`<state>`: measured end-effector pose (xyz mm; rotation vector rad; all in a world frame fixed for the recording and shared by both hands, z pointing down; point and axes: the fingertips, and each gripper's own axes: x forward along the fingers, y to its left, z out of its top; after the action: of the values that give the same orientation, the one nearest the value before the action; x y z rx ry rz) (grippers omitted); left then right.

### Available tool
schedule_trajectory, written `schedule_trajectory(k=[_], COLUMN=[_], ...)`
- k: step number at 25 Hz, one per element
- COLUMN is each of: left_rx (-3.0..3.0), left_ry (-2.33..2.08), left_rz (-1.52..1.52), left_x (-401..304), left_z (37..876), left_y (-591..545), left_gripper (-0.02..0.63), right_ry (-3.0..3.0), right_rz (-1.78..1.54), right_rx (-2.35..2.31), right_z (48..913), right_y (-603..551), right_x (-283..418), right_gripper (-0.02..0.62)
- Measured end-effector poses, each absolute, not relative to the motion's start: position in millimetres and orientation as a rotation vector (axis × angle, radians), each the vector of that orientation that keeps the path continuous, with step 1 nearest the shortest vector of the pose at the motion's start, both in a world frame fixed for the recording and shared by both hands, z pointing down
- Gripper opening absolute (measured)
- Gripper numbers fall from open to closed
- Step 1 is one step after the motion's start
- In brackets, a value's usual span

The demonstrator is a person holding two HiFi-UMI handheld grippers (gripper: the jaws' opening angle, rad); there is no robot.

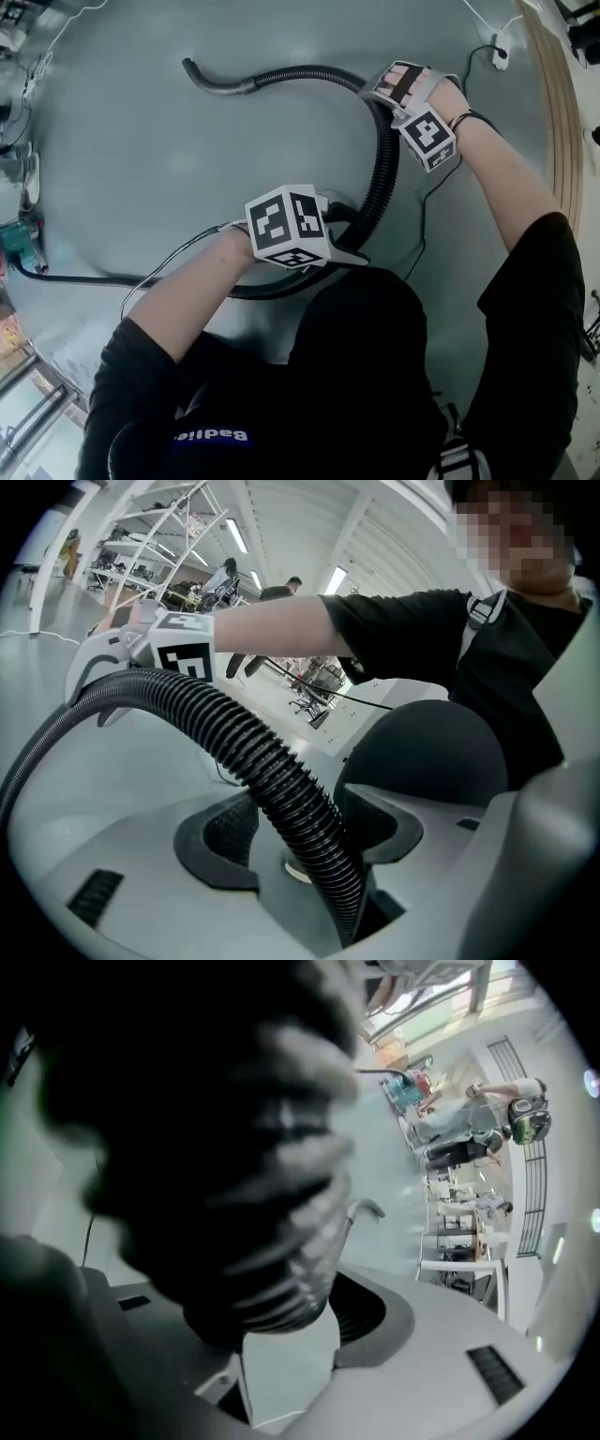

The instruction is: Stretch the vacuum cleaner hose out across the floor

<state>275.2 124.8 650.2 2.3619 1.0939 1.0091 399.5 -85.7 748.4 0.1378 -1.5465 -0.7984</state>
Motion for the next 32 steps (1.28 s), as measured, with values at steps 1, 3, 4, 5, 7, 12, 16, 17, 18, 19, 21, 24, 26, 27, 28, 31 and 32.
schedule_trajectory(k=[1,3,4,5,7,12,16,17,18,19,21,24,26,27,28,31,32], left_rx=[2.357,2.359,2.372,2.398,2.481,2.65,2.678,2.681,2.681,2.681,2.694,2.718,2.723,2.719,2.712,2.692,2.689], left_ry=[1.093,1.038,0.984,0.92,0.796,0.672,0.711,0.715,0.718,0.727,0.759,0.81,0.873,0.911,0.942,0.975,0.983], left_rz=[1.007,1.016,1.027,1.042,1.07,1.187,1.26,1.266,1.28,1.301,1.335,1.354,1.403,1.438,1.469,1.554,1.599], left_x=[274.4,272.7,272.1,271.9,272.9,273.7,266.4,264.2,261.0,256.8,247.9,236.5,224.7,217.5,210.6,195.5,188.9], left_z=[649.5,654.6,660.6,667.6,678.8,691.8,710.8,716.5,723.2,730.8,745.9,761.6,773.4,780.7,788.5,814.3,825.1], left_y=[123.1,114.4,106.7,97.3,78.4,57.0,71.4,76.6,82.1,88.3,102.0,123.2,137.1,143.3,148.1,151.2,148.7], left_gripper=[0.29,0.297,0.298,0.298,0.298,0.298,0.298,0.299,0.299,0.3,0.301,0.301,0.302,0.302,0.302,0.302,0.302], right_ry=[-1.563,-1.559,-1.537,-1.505,-1.416,-1.192,-1.117,-1.098,-1.077,-1.056,-1.011,-0.932,-0.885,-0.864,-0.843,-0.785,-0.768], right_rz=[-0.805,-0.79,-0.767,-0.739,-0.674,-0.475,-0.299,-0.262,-0.232,-0.205,-0.155,-0.077,0.004,0.061,0.123,0.301,0.353], right_rx=[0.122,0.128,0.151,0.186,0.265,0.42,0.595,0.639,0.682,0.723,0.801,0.906,0.977,1.01,1.034,1.037,1.03], right_z=[749.0,749.9,750.5,750.7,749.4,748.6,734.2,728.7,723.3,718.1,706.6,686.0,675.0,672.6,673.5,699.2,712.4], right_y=[-91.2,-103.6,-110.9,-118.0,-126.6,-90.8,-33.1,-18.8,-4.0,11.4,44.1,93.8,128.1,147.8,169.7,240.3,260.8], right_x=[395.7,391.6,394.3,400.4,421.7,499.9,540.3,548.0,554.4,559.4,566.3,573.1,575.2,576.6,578.5,587.7,590.9], right_gripper=[0.196,0.193,0.19,0.189,0.186,0.186,0.186,0.186,0.186,0.186,0.186,0.186,0.186,0.186,0.186,0.184,0.184])
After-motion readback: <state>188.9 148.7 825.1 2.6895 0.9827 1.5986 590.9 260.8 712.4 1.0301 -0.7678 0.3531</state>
